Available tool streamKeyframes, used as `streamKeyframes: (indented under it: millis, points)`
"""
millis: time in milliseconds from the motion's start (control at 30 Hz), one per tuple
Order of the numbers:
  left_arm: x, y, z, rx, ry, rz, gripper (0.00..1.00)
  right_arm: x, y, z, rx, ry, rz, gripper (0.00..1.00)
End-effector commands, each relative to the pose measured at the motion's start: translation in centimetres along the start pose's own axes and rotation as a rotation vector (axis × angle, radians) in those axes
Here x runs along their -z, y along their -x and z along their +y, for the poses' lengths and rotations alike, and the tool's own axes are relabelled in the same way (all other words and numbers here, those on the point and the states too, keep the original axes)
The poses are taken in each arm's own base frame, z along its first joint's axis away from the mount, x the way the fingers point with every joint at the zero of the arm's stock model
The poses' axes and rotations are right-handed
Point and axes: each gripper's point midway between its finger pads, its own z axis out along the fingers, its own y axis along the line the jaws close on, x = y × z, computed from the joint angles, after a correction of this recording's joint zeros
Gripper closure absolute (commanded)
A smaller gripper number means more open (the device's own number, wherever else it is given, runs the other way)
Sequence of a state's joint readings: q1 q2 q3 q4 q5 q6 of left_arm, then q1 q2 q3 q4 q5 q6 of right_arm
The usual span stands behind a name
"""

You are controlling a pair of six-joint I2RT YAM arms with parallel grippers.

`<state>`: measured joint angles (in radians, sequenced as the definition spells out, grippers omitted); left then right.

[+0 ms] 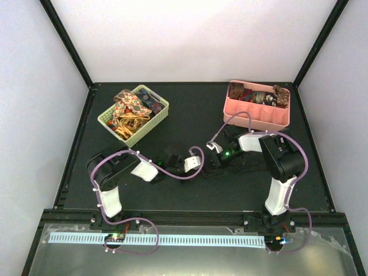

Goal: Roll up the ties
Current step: Roll the tie at the center of the board.

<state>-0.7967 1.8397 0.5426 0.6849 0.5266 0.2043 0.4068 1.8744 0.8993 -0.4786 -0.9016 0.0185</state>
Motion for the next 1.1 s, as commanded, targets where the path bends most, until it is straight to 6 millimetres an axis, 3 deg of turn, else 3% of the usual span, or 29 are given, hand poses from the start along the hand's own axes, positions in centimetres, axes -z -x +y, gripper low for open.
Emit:
streamKeyframes:
  millis: [0,67,167,333,500,700,1067]
  points:
    - [-0.8,-1.2,1.1,-0.038,0.063,0.169,0.77,0.0,0.2,-1.3,-0.017,-0.052,-0.002,0.90]
    - [-0.5,-1.8,1.1,-0.062,0.069,0.225,0.79,1.1,0.8,-1.5,-0.027,-0.040,-0.027,0.78]
    - [0.1,-2.2,1.1,-0.096,0.077,0.278,0.80,3.1,1.3,-1.2,-0.024,-0.025,-0.075,0.71]
    - [0.0,-2.7,1.4,-0.103,0.088,0.369,0.80,4.4,1.0,1.9,-0.009,0.070,-0.114,0.60]
    - [-0.3,-2.8,1.3,-0.106,0.094,0.401,0.80,4.2,1.0,3.3,-0.010,0.116,-0.121,0.62]
    - [-0.5,-2.8,1.3,-0.105,0.097,0.416,0.81,2.3,-0.2,1.7,-0.045,0.080,-0.039,0.70]
    - [-0.7,-2.2,1.4,-0.107,0.094,0.404,0.80,1.4,-0.6,-0.5,-0.058,-0.002,-0.028,0.49]
